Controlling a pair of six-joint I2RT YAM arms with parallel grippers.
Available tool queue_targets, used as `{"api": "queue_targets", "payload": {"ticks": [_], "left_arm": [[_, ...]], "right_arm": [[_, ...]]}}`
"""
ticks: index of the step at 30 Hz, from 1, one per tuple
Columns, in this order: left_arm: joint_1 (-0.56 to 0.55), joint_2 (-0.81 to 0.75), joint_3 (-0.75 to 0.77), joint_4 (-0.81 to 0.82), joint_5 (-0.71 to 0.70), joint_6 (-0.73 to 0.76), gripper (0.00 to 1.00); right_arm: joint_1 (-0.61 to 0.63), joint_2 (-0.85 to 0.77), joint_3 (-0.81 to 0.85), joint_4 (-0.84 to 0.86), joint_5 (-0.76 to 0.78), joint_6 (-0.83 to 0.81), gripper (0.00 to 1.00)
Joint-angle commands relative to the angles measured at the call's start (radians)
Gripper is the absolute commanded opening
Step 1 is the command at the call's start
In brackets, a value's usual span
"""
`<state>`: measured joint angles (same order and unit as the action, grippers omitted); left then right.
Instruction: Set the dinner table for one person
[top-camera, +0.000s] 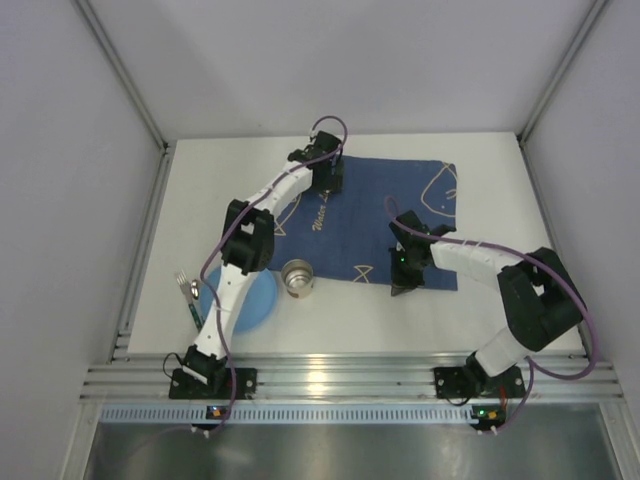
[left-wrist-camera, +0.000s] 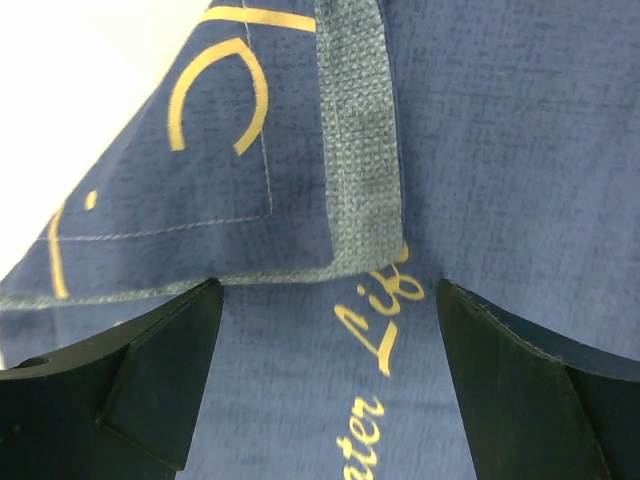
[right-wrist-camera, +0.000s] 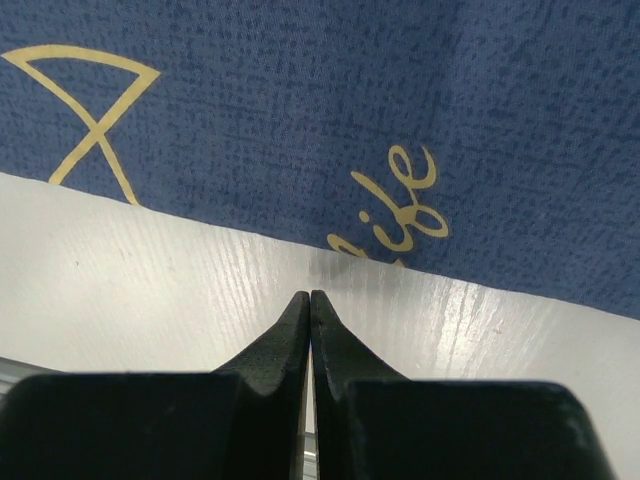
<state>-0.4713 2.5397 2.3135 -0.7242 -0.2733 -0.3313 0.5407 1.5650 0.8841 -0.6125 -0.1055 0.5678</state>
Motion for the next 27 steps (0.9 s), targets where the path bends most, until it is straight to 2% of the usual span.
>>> {"api": "queue_targets", "payload": {"ticks": [1, 11, 15, 17, 20, 22, 27], "left_arm": [[0.025, 0.033, 0.055, 0.012, 0.011, -0.026, 0.94], [0.155, 0.051, 0.096, 0.074, 0.039, -0.112, 0.93], [0.2, 0.008, 0.09, 0.221, -0.079, -0.1, 0.99], [0.217, -0.012, 0.099, 0.319, -0.223, -0.095, 0.99], [0.276, -0.042, 0.104, 0.374, -0.335, -0.153, 0.99], [0.318, -0.088, 0.098, 0.378, -0.34, -0.21, 0.99], [0.326, -0.193, 0.002, 0.401, -0.32, -0.167, 0.99]], "right_arm": [[0.001, -0.005, -0.005, 0.034, 0.01, -0.011, 0.0], [-0.034, -0.026, -0.068, 0.039, 0.02, -0.013, 0.0], [-0.036, -0.034, -0.092, 0.039, 0.023, -0.013, 0.0], [-0.038, -0.045, -0.118, 0.04, 0.029, -0.011, 0.0], [-0.036, -0.077, -0.154, 0.039, 0.046, -0.008, 0.0], [-0.039, -0.105, -0.18, 0.037, 0.052, 0.0, 0.0], [-0.041, -0.175, -0.208, 0.031, 0.05, 0.033, 0.0]]}}
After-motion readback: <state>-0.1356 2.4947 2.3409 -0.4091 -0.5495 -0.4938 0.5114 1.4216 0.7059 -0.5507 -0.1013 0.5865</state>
